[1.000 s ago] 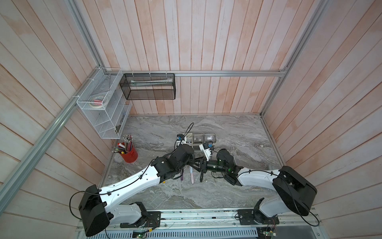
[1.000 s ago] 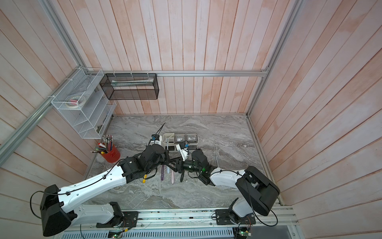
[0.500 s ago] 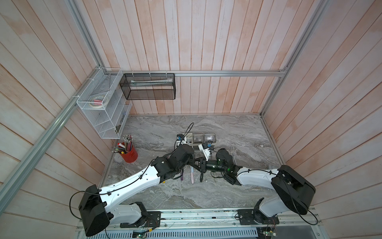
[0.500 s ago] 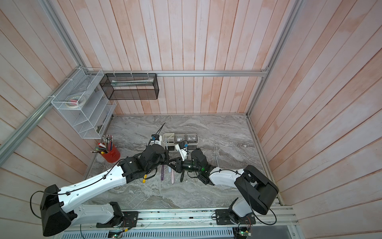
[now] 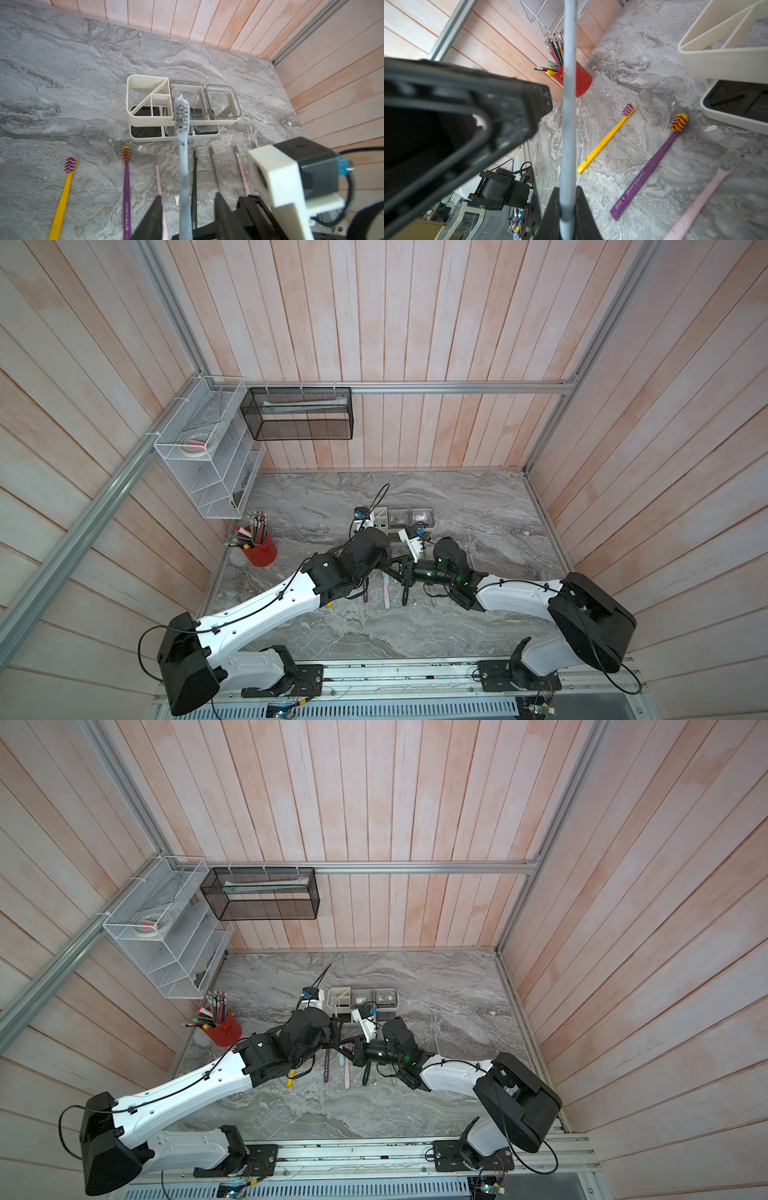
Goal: Place the toothbrush into the toothbrush holder
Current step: Pick up the toothbrush from the center of the board.
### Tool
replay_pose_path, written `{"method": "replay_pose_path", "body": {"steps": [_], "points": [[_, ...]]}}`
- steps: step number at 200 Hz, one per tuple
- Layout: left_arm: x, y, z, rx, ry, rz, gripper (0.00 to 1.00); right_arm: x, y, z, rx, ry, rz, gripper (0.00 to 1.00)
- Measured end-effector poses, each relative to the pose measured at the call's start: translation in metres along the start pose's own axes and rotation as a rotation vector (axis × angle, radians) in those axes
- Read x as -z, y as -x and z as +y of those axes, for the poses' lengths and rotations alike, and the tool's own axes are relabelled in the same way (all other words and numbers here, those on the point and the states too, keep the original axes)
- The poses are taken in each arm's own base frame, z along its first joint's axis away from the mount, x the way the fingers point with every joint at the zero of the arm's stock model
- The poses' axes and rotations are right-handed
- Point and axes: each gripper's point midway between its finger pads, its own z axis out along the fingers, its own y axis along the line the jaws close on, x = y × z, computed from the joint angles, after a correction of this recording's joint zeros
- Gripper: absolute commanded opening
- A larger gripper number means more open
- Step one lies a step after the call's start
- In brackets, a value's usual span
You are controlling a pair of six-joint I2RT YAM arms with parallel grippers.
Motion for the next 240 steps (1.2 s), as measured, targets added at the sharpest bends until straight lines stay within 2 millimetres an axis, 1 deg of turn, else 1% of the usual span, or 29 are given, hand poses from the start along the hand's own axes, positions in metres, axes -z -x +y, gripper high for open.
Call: {"method": "replay_pose_path", "body": {"steps": [28, 31, 35, 49, 64, 85, 105, 130, 142, 155, 166, 181, 199, 228, 240], "points": [[0.014, 0.019, 0.001, 0.016, 0.007, -0.05, 0.89, 0.001, 0.0, -0.001, 0.003, -0.012, -0.001, 0.0], [0.016, 0.021, 0.0, 0.018, 0.008, -0.055, 0.93, 0.001, 0.0, -0.001, 0.003, -0.013, -0.001, 0.0], [0.018, 0.024, 0.001, 0.019, 0.012, -0.061, 0.95, 0.001, 0.0, -0.001, 0.002, -0.014, 0.0, 0.0], [0.022, 0.031, 0.002, 0.023, 0.029, -0.077, 0.95, 0.002, -0.001, -0.002, -0.001, -0.019, 0.002, 0.0], [0.023, 0.035, 0.006, 0.027, 0.05, -0.083, 0.94, 0.002, -0.001, -0.002, -0.001, -0.019, 0.003, 0.0], [0.017, 0.033, 0.013, 0.032, 0.085, -0.07, 0.9, 0.001, -0.001, -0.002, -0.002, -0.02, 0.005, 0.0], [0.006, 0.028, 0.021, 0.038, 0.131, -0.036, 0.87, 0.001, -0.003, -0.003, -0.001, -0.021, 0.01, 0.0], [-0.009, 0.023, 0.033, 0.058, 0.176, 0.007, 0.84, 0.0, -0.01, -0.001, 0.009, -0.022, 0.035, 0.0], [-0.013, 0.022, 0.038, 0.069, 0.193, 0.018, 0.82, -0.001, -0.014, 0.001, 0.014, -0.021, 0.047, 0.0], [-0.016, 0.021, 0.04, 0.076, 0.201, 0.028, 0.76, -0.001, -0.016, 0.002, 0.021, -0.02, 0.054, 0.0], [-0.016, 0.021, 0.037, 0.085, 0.194, 0.034, 0.7, -0.002, -0.018, 0.003, 0.024, -0.02, 0.059, 0.0], [-0.016, 0.023, 0.034, 0.092, 0.184, 0.034, 0.65, -0.002, -0.019, 0.003, 0.028, -0.021, 0.063, 0.0], [-0.016, 0.025, 0.032, 0.102, 0.176, 0.031, 0.55, -0.003, -0.02, 0.004, 0.032, -0.02, 0.07, 0.0], [-0.019, 0.023, 0.032, 0.113, 0.17, 0.047, 0.53, -0.005, -0.02, 0.01, 0.048, -0.007, 0.077, 0.0], [-0.021, 0.021, 0.033, 0.112, 0.173, 0.053, 0.5, -0.006, -0.02, 0.011, 0.053, -0.005, 0.076, 0.0]]}}
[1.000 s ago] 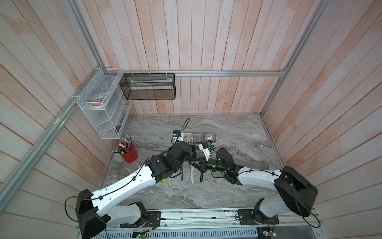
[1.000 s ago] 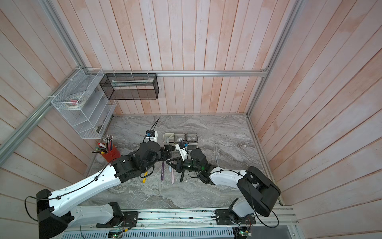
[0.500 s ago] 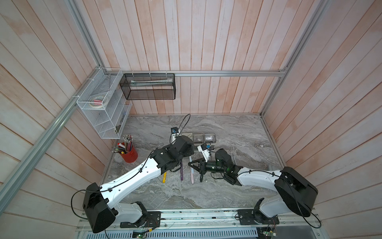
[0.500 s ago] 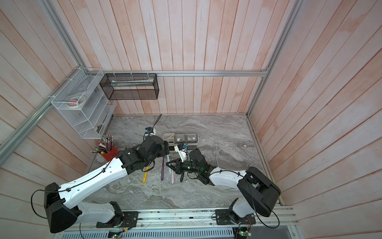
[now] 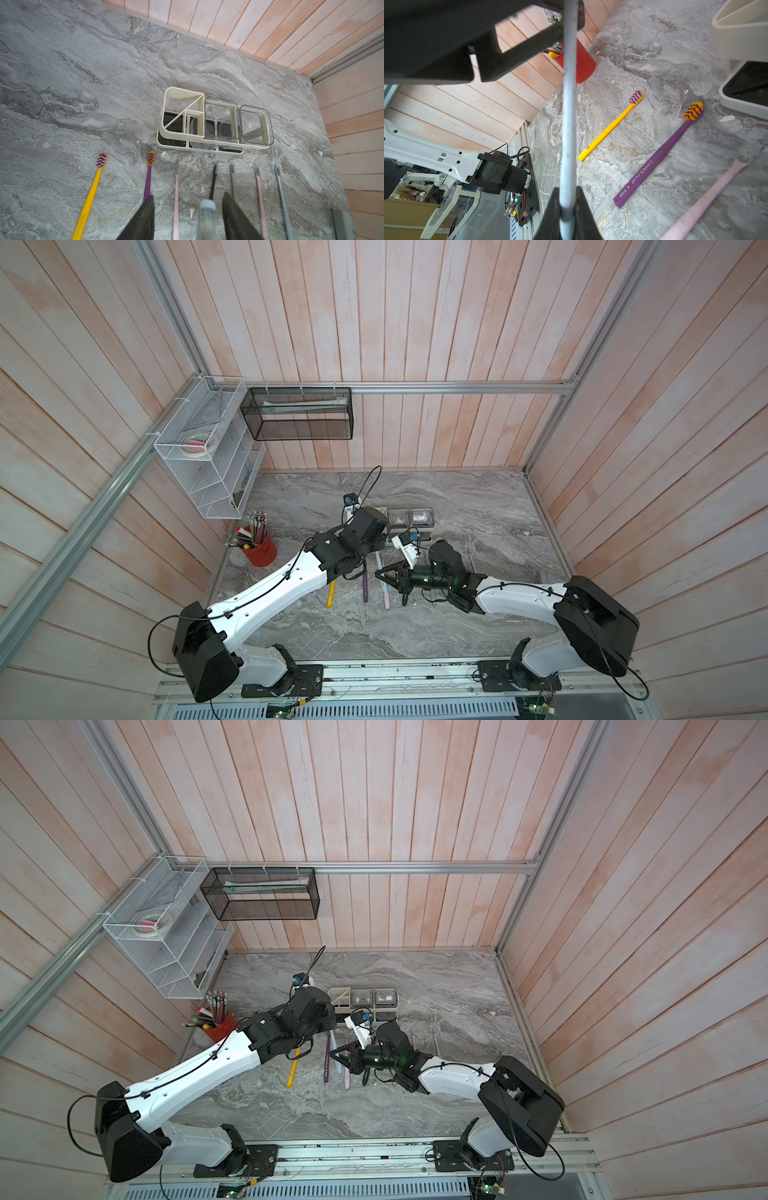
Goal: Place the toothbrush into the toothbrush holder
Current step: Pick up the toothbrush from the center of the board.
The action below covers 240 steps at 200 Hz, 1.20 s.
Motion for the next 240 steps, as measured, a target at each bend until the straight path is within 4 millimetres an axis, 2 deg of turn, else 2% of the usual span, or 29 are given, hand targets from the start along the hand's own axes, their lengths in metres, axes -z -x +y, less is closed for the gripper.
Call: {"method": "replay_pose_path", "body": {"steps": [18, 36, 45, 79, 110, 131, 183, 206, 240], "points": [[-0.001, -0.001, 0.0, -0.002, 0.001, 0.006, 0.38, 0.0, 0.0, 0.0, 0.003, -0.001, 0.001, 0.0], [-0.003, -0.003, 0.0, 0.005, 0.001, 0.012, 0.36, 0.0, 0.0, 0.0, 0.006, -0.001, 0.002, 0.0], [-0.004, -0.003, 0.0, 0.004, 0.003, 0.016, 0.32, 0.0, -0.001, 0.0, 0.005, -0.001, 0.004, 0.0], [-0.007, -0.005, 0.001, 0.006, 0.008, 0.024, 0.31, -0.002, -0.002, 0.003, 0.009, 0.004, 0.012, 0.0], [-0.011, -0.006, 0.001, 0.005, 0.016, 0.03, 0.25, -0.004, 0.0, 0.007, 0.02, 0.008, 0.015, 0.0], [-0.013, -0.008, 0.002, 0.001, 0.018, 0.036, 0.16, -0.004, 0.0, 0.006, 0.028, 0.004, 0.016, 0.0], [-0.013, -0.008, 0.002, 0.008, 0.017, 0.043, 0.13, -0.005, -0.003, 0.004, 0.029, -0.004, 0.027, 0.0], [-0.013, -0.009, 0.002, 0.009, 0.014, 0.049, 0.0, -0.005, -0.003, 0.003, 0.029, -0.005, 0.027, 0.0], [-0.013, -0.01, 0.002, 0.008, 0.014, 0.053, 0.0, -0.005, -0.004, 0.002, 0.03, -0.01, 0.03, 0.0]]}}
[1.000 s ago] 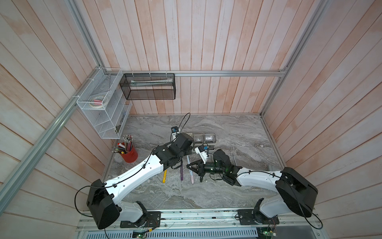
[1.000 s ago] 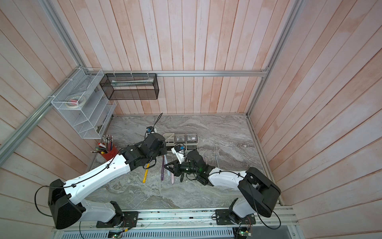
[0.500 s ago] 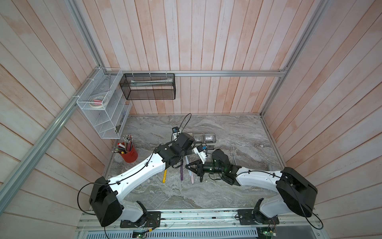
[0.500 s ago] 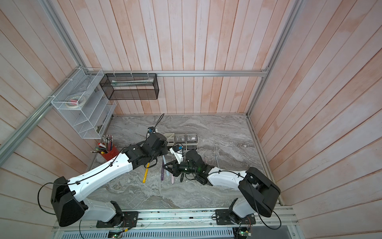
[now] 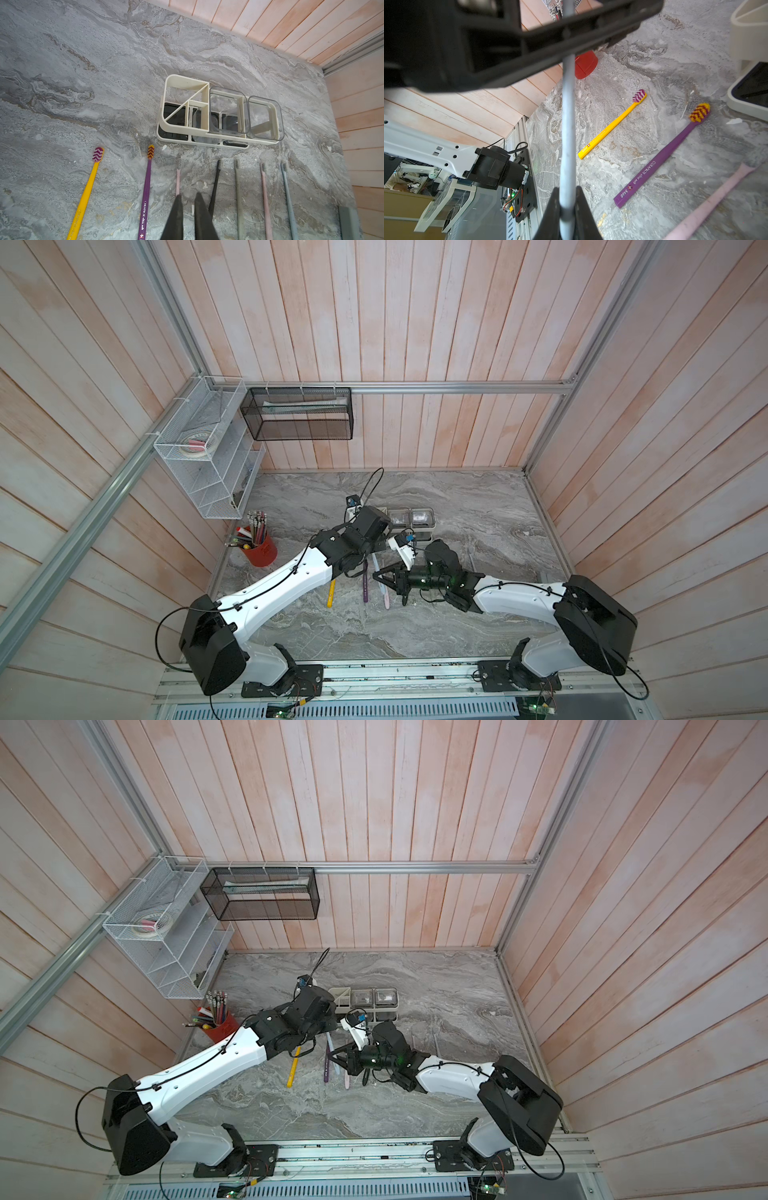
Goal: Place the toothbrush into the toothbrush holder
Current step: Pick up the toothbrush from the center of the board, then place the toothbrush in the toothbrush holder.
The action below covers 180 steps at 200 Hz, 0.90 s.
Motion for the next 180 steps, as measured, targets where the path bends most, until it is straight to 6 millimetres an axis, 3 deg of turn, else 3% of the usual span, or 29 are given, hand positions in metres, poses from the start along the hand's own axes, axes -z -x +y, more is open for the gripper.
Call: {"method": "replay_pose_path", "body": {"steps": [7, 41, 79, 115, 136, 180], "points": [[0.0, 0.0, 0.0, 0.0, 0.001, 0.0, 0.0, 0.0, 0.0, 0.0, 0.001, 0.0, 0.0, 0.0], [0.0, 0.001, 0.001, -0.002, 0.005, 0.001, 0.0, 0.0, 0.001, -0.001, 0.009, -0.006, 0.002, 0.19], [0.002, 0.006, -0.001, -0.016, 0.011, -0.008, 0.0, 0.001, 0.0, -0.008, 0.013, -0.047, -0.001, 0.57], [0.003, 0.018, -0.003, -0.046, 0.031, -0.04, 0.0, 0.01, 0.009, -0.008, 0.029, -0.073, -0.029, 0.74], [0.005, 0.031, -0.005, -0.076, 0.052, -0.081, 0.0, 0.026, 0.022, -0.007, 0.046, -0.089, -0.082, 0.86], [0.006, 0.066, -0.004, -0.153, 0.102, -0.191, 0.0, 0.079, 0.052, 0.002, 0.116, -0.135, -0.234, 0.96]]}}
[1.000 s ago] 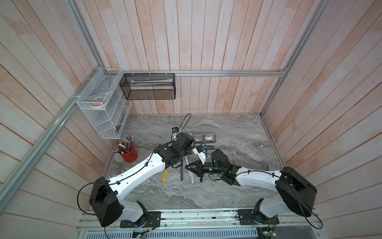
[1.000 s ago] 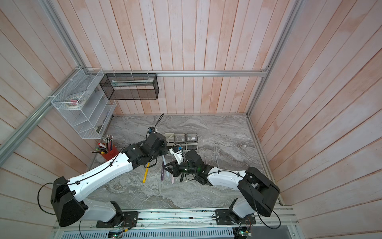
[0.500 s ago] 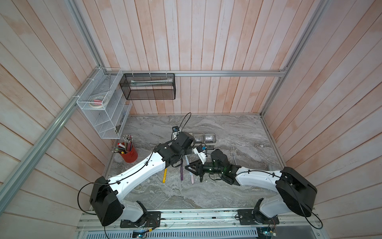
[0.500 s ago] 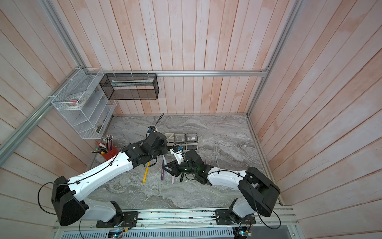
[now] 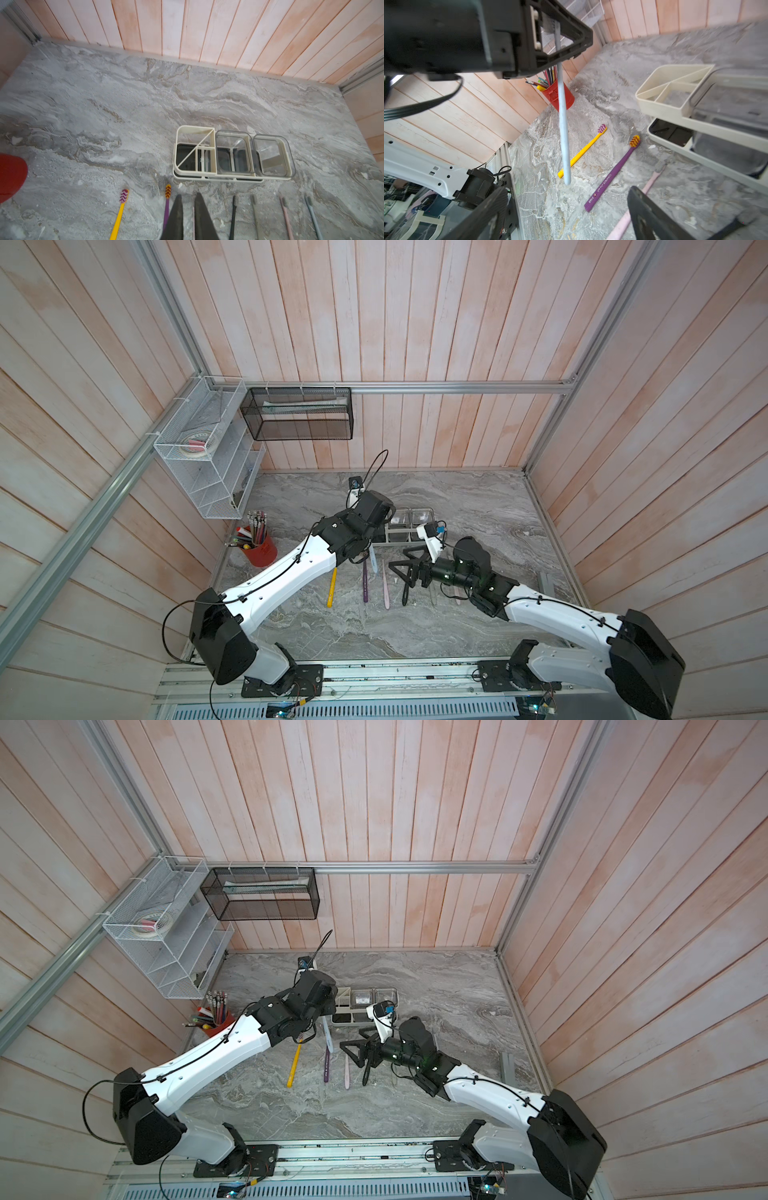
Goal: Place the toothbrush into the toothbrush holder
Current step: Place the toothbrush in the toothbrush holder.
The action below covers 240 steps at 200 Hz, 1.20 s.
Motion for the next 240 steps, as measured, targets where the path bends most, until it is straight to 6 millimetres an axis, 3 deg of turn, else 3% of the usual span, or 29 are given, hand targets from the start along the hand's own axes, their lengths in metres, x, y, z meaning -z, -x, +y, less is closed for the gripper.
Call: {"method": "replay_pose_path", "body": {"steps": [55, 91, 117, 143, 186, 207, 240], "points": [[-0.001, 0.052, -0.012, -0.104, 0.01, -0.227, 0.0, 0.055, 0.026, 0.017, 0.095, -0.014, -0.155, 0.98], [0.006, 0.087, -0.026, -0.146, -0.017, -0.41, 0.0, 0.069, 0.016, 0.015, 0.106, -0.027, -0.163, 0.98], [-0.003, 0.102, -0.035, -0.172, -0.015, -0.497, 0.0, 0.074, 0.002, 0.008, 0.096, -0.048, -0.14, 0.98], [-0.033, 0.102, -0.035, -0.189, 0.008, -0.513, 0.0, 0.08, -0.002, 0.008, 0.099, -0.048, -0.148, 0.98], [-0.092, 0.091, -0.013, -0.188, 0.053, -0.469, 0.0, 0.085, -0.001, 0.01, 0.102, -0.044, -0.158, 0.98], [-0.102, 0.094, -0.008, -0.173, 0.059, -0.473, 0.0, 0.084, -0.003, 0.009, 0.102, -0.047, -0.15, 0.98], [-0.099, 0.104, -0.016, -0.148, 0.024, -0.513, 0.0, 0.082, -0.006, 0.006, 0.099, -0.053, -0.139, 0.98]]}}
